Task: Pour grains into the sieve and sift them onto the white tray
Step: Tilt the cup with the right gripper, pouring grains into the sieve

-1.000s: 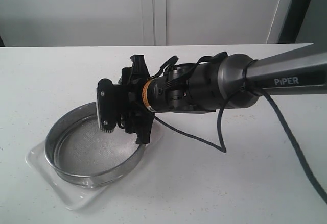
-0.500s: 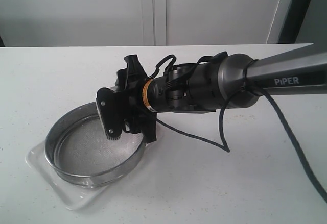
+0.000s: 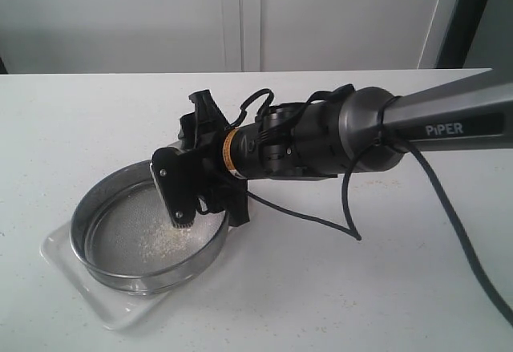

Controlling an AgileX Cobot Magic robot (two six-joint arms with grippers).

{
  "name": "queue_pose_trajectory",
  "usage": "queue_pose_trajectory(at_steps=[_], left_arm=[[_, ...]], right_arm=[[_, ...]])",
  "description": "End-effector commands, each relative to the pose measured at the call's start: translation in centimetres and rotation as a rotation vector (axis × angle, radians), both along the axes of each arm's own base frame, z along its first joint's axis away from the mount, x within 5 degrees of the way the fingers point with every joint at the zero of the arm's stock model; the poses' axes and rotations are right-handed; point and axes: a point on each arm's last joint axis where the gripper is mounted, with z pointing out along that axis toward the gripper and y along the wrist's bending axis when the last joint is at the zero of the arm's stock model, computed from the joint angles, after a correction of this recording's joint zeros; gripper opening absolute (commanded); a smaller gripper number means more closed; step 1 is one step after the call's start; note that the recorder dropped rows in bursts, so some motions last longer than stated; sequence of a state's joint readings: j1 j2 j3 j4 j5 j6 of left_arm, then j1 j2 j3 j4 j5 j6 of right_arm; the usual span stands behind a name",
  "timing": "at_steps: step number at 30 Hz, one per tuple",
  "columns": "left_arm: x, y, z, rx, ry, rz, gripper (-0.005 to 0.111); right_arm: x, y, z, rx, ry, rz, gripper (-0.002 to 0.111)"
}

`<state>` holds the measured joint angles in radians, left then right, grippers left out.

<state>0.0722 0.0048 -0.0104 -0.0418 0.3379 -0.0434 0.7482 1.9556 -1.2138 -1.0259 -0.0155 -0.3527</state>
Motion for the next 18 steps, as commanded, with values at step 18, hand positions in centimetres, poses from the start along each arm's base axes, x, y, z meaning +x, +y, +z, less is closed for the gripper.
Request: queue_pose_trajectory(at_steps=[18], left_arm=[[-0.09,-0.09,-0.46,-0.009,0.022,-0.009,0.000]], right_arm=[[-0.09,0.61,0.42,-0.024,-0.080,0.116,0.000]])
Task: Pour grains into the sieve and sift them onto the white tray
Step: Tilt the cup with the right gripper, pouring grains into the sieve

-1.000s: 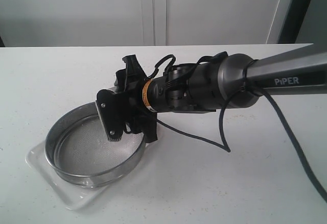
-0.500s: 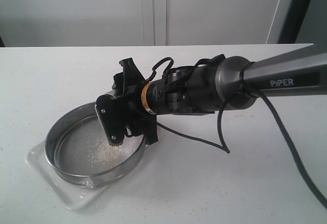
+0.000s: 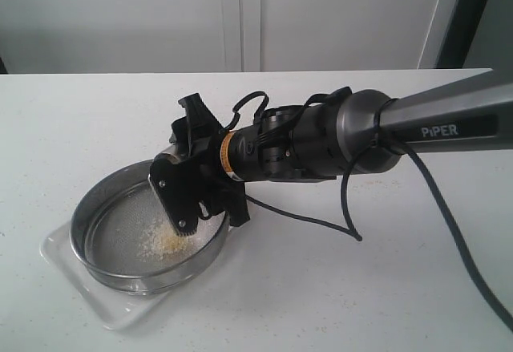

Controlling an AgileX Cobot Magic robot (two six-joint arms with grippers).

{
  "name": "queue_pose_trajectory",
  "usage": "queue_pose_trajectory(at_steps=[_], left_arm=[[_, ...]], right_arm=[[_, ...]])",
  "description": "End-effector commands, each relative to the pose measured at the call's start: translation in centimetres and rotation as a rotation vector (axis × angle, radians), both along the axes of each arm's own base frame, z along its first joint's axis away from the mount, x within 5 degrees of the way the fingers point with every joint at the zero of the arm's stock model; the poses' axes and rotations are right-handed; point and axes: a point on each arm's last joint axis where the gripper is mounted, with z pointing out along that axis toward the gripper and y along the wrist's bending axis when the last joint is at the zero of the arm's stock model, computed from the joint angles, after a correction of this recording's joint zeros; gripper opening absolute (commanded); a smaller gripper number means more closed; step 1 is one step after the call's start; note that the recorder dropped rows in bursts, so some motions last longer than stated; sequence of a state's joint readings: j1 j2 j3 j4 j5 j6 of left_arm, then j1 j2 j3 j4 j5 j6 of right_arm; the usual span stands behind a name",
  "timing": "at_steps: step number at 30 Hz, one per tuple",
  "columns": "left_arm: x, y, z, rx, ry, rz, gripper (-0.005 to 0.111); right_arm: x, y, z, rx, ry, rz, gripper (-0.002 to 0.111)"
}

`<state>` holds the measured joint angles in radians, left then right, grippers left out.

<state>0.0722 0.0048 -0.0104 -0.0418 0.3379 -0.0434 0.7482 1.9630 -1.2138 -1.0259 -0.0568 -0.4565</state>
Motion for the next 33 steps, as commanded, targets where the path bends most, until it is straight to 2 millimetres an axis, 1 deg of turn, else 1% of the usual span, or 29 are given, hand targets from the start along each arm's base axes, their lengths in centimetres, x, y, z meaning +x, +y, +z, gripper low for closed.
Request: queue_pose_trajectory(at_steps=[1,23,33], left_arm=[[-0.09,-0.09,-0.46,-0.009,0.022,-0.009,0.000],[-0.09,-0.09,-0.46,-0.009,0.022,-0.009,0.000],[-0.09,-0.09,-0.46,-0.009,0.022,-0.009,0.000]], right_arm=[[0.02,0.27,0.57,0.010,-0.025,0.026,0.000],[0.02,0.34,0.66,0.004,-0.041,0.044,0.000],[-0.60,1.05,0.76,0.022,-0.040,0.076,0.000]])
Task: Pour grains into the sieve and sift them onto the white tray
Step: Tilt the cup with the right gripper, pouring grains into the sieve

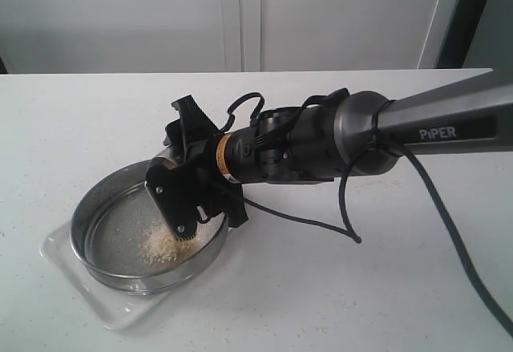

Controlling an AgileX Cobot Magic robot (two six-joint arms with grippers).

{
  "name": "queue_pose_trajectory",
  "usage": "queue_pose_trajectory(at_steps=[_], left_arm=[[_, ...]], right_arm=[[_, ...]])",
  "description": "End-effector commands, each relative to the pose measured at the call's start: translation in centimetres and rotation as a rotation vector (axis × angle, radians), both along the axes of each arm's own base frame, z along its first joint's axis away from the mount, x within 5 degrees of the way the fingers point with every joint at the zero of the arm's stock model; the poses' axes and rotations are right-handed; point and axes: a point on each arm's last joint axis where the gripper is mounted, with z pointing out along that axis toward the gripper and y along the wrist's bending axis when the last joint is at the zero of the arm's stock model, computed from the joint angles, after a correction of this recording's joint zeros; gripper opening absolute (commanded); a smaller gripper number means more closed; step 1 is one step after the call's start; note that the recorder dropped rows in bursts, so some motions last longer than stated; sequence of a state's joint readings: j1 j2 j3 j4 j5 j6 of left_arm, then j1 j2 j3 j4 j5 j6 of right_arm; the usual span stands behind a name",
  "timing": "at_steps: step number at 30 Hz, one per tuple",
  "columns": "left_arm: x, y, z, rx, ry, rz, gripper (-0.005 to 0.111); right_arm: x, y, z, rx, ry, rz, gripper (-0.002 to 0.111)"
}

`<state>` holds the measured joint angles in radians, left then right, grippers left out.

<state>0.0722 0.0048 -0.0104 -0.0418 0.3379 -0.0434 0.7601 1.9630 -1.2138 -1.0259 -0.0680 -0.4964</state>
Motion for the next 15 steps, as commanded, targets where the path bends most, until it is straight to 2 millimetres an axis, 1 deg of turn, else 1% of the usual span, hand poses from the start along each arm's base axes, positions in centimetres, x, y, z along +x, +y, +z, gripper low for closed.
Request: queue_pose_trajectory(at_steps=[1,5,11,15], left_arm=[[-0.1,-0.1,-0.5,-0.009,0.022,-0.009,0.000],[-0.1,-0.1,-0.5,-0.009,0.022,-0.009,0.000],[-0.1,-0.1,-0.5,-0.009,0.022,-0.009,0.000],[-0.1,-0.1,-0.5,-0.009,0.022,-0.009,0.000]], right_arm=[[-0.2,0.6,0.7,0.036,-0.016,0.034,0.000],[-0.3,0.7,0.7,0.034,-0.016,0.038,0.000],[-1.4,1.8,0.7,0.023,-0.030,0.087,0.000],[-1.4,1.7,0.7,0.007,-0.046,0.099,0.000]])
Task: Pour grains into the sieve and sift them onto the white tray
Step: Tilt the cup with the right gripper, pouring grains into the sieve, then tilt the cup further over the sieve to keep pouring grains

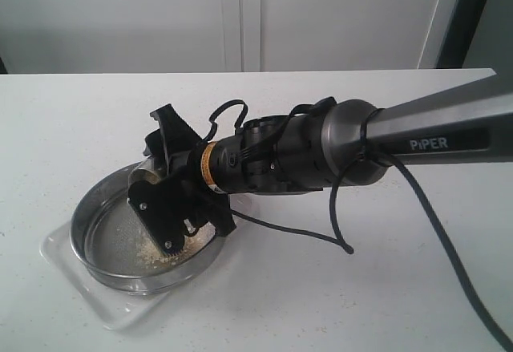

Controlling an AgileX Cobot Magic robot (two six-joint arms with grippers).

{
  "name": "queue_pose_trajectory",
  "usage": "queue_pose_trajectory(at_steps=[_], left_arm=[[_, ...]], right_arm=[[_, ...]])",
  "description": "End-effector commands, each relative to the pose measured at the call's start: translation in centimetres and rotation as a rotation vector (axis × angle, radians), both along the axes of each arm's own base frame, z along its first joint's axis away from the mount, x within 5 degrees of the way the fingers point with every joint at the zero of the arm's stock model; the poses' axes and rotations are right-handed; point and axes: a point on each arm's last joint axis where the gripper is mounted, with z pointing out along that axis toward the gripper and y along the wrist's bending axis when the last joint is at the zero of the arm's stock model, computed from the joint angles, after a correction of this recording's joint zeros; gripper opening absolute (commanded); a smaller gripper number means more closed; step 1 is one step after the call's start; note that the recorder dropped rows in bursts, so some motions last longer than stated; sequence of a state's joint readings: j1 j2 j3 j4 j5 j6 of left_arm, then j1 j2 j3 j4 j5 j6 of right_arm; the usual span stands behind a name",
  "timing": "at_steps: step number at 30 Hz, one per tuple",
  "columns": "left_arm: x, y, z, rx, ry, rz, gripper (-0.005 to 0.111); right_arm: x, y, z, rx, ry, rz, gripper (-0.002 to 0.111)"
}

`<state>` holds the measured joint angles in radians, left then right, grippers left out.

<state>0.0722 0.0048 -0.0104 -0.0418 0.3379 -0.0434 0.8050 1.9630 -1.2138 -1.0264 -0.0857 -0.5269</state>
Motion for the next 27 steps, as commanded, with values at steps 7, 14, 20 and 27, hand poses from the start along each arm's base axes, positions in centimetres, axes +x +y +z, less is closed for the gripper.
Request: queue_pose_trajectory(at_steps=[7,14,20,27], left_arm=[[-0.1,-0.1,-0.5,-0.009,0.022,-0.009,0.000],[-0.1,-0.1,-0.5,-0.009,0.022,-0.009,0.000],[-0.1,-0.1,-0.5,-0.009,0.022,-0.009,0.000],[-0.1,-0.1,-0.5,-0.009,0.022,-0.009,0.000]], right_arm=[[0.0,0.3,0.6,-0.001,-0.045,0.043,0.000],[0.5,0.8,0.1,-0.001,-0.043,0.045,0.000],[1.3,1.4,0.4,0.000,-0.061,0.029,0.000],[1.7,1.7,0.8,-0.023,-0.110,0.053,0.000]])
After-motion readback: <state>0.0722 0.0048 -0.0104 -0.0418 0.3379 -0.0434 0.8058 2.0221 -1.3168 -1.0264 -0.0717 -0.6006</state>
